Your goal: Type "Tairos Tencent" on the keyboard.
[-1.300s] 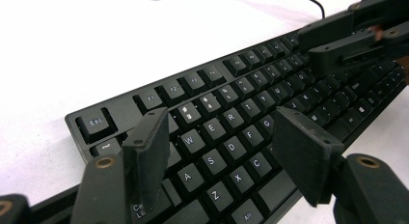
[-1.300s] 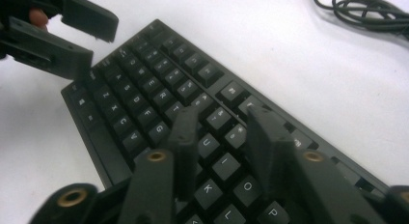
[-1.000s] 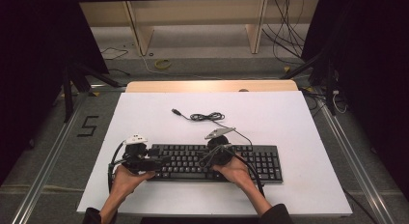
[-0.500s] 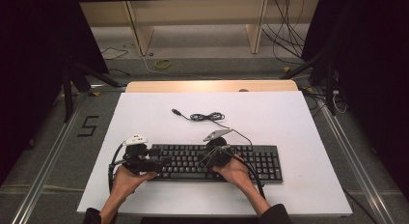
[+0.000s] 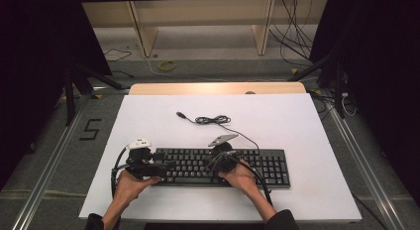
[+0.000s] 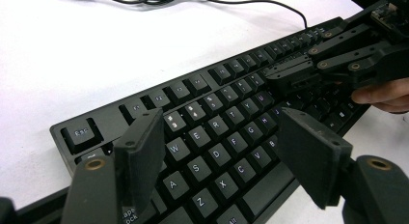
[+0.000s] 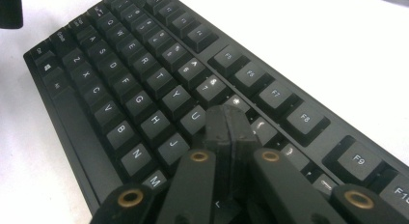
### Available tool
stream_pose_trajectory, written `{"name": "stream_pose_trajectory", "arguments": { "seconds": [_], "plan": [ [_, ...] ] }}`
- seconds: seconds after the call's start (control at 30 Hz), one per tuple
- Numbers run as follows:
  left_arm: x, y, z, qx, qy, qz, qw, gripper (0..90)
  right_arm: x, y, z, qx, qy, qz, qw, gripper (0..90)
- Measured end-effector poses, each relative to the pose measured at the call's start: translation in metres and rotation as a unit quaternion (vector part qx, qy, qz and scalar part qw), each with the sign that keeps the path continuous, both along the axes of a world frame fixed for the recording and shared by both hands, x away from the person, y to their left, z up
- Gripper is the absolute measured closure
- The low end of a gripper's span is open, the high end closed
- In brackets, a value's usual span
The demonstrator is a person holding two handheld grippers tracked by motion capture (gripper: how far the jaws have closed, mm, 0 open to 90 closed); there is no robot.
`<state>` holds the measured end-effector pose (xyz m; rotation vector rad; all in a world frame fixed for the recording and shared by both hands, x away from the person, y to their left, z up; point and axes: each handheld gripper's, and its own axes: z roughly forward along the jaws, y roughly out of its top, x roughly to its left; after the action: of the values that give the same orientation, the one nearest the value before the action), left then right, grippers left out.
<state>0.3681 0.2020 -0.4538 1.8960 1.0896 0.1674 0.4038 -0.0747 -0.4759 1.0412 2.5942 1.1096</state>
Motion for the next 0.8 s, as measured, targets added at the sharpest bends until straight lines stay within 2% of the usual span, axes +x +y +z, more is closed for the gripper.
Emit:
{"name": "stream_pose_trajectory", "arguments": {
  "seconds": [0.23, 0.33, 0.53, 0.67, 0.8],
  "plan": [
    [0.000, 0.000, 0.000, 0.003, 0.000, -0.001, 1.0000, 33.6, -0.001, 0.001, 0.000, -0.002, 0.000, -0.003, 1.0000, 90.0],
    [0.000, 0.000, 0.000, 0.002, 0.000, 0.000, 1.0000, 33.6, -0.001, -0.001, 0.003, 0.005, 0.005, -0.008, 0.9999, 90.0],
    [0.001, 0.000, 0.000, 0.004, -0.001, -0.002, 1.0000, 33.8, -0.002, -0.005, 0.009, 0.027, -0.006, -0.008, 0.9996, 87.8],
    [0.001, 0.000, 0.000, 0.002, -0.001, 0.000, 1.0000, 33.8, -0.003, -0.008, 0.014, 0.037, -0.011, -0.008, 0.9992, 83.1],
    [0.001, -0.001, 0.000, 0.006, 0.000, -0.004, 1.0000, 34.3, -0.003, -0.011, 0.016, 0.047, -0.008, -0.006, 0.9989, 72.4]
  ]
}}
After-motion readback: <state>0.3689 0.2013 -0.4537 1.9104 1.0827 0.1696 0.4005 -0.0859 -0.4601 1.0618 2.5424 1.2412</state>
